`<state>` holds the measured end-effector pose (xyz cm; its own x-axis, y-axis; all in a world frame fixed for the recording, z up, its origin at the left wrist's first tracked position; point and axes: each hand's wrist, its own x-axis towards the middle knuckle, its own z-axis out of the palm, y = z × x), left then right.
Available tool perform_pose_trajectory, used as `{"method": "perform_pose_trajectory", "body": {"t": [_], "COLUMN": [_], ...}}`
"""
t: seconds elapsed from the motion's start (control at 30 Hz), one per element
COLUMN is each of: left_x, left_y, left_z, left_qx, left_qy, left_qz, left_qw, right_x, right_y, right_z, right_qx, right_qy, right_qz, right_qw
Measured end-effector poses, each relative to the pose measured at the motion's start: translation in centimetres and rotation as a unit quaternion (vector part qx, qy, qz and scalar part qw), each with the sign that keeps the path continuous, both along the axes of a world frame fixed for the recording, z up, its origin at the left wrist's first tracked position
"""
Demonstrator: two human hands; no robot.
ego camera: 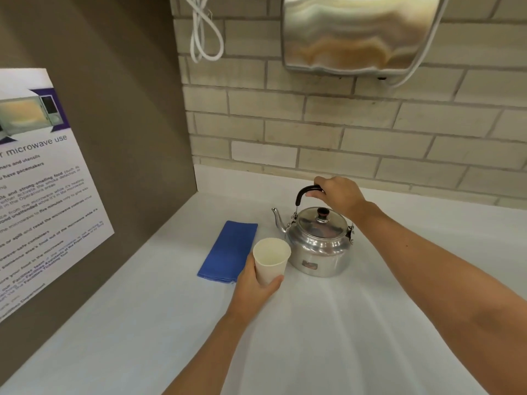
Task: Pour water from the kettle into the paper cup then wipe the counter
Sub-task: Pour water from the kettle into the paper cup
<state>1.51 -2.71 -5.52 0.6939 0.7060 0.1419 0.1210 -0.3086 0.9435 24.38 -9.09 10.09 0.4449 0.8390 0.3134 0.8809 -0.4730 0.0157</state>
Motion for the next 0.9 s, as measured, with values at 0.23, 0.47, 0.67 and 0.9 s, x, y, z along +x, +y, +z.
{"method": "perform_pose_trajectory", "body": {"t": [0.23, 0.47, 0.67, 0.9], "left_x": [-0.1, 0.0, 0.0, -0.1], "left_y": [-0.1, -0.3, -0.4, -0.4], "left_z": [-0.2, -0.2, -0.4, -0.2], "left_qx": [0.013, 0.022, 0.035, 0.033], "left_qy": [-0.010, -0.018, -0.012, -0.011], "left_qz": [0.011, 0.014, 0.024, 0.019], "left_qw": [1.000, 1.000, 0.999, 0.999], "right_x": [-0.3, -1.8, -3.9, -6.9], "right_y": [-1.9, -3.7, -4.4, -3.5], "right_z": [2.9, 5.8, 6.8, 7.6], "right_qx": [0.013, 0.012, -0.019, -0.114], "right_qy": [-0.016, -0.015, -0.017, -0.082], "right_qz": [-0.010, 0.010, 0.017, 0.026], "right_qw": [1.000, 1.000, 1.000, 0.990]}}
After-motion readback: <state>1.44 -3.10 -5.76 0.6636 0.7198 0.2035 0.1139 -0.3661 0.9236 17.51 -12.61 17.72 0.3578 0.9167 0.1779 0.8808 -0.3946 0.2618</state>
